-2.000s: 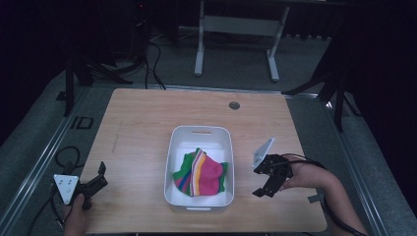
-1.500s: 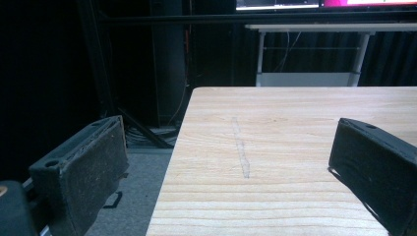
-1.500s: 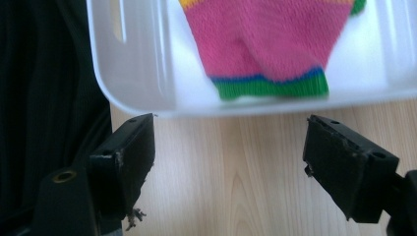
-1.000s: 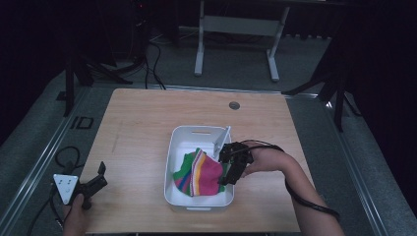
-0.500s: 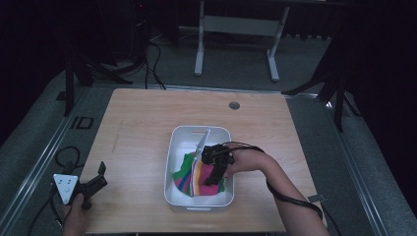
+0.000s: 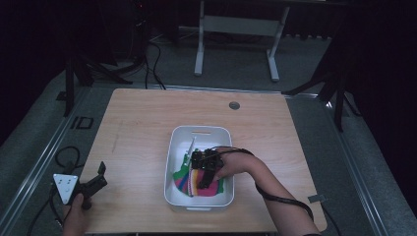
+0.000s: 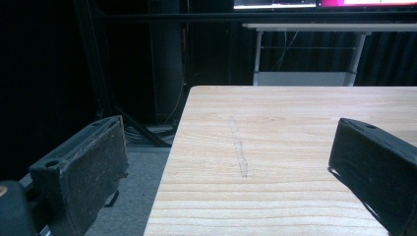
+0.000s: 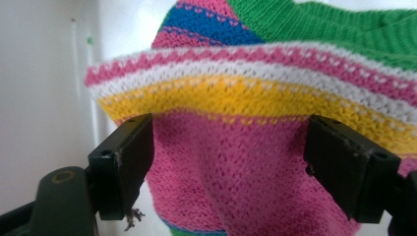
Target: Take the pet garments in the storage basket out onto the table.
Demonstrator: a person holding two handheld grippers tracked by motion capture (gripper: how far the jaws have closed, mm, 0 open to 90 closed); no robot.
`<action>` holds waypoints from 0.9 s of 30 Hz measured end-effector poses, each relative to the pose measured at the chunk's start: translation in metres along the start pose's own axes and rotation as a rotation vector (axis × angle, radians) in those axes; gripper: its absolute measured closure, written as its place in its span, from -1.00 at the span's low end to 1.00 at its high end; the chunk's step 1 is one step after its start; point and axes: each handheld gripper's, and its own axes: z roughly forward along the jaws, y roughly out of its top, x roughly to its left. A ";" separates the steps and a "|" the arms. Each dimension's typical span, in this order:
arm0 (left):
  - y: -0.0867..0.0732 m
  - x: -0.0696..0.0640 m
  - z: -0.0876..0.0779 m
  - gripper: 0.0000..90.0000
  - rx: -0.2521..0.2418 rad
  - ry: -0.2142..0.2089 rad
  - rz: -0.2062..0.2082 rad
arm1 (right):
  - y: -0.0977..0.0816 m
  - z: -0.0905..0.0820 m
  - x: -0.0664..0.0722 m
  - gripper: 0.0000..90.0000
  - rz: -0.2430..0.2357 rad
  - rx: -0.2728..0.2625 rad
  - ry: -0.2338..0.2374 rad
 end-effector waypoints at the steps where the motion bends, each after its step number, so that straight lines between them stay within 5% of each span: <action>1: 0.000 0.000 0.000 -0.96 0.000 0.000 0.000 | 0.002 0.002 0.000 -0.59 0.004 0.012 -0.008; 5: 0.000 0.000 0.000 -0.96 0.002 0.000 0.001 | 0.008 0.010 0.001 -0.59 -0.007 0.055 -0.049; 12: 0.000 0.000 0.000 -0.96 0.002 0.002 -0.001 | 0.015 0.018 0.002 -0.48 -0.025 0.090 -0.026; 16: 0.000 0.000 0.000 -0.96 0.003 0.003 -0.003 | 0.014 0.018 0.004 0.14 -0.072 0.099 -0.058; 20: 0.000 0.000 0.000 -0.96 0.006 0.003 -0.001 | 0.016 0.016 0.003 0.76 -0.058 0.117 -0.078; 27: 0.000 0.000 0.001 -0.96 0.005 0.005 -0.005 | 0.015 0.000 0.005 0.84 -0.066 0.085 -0.070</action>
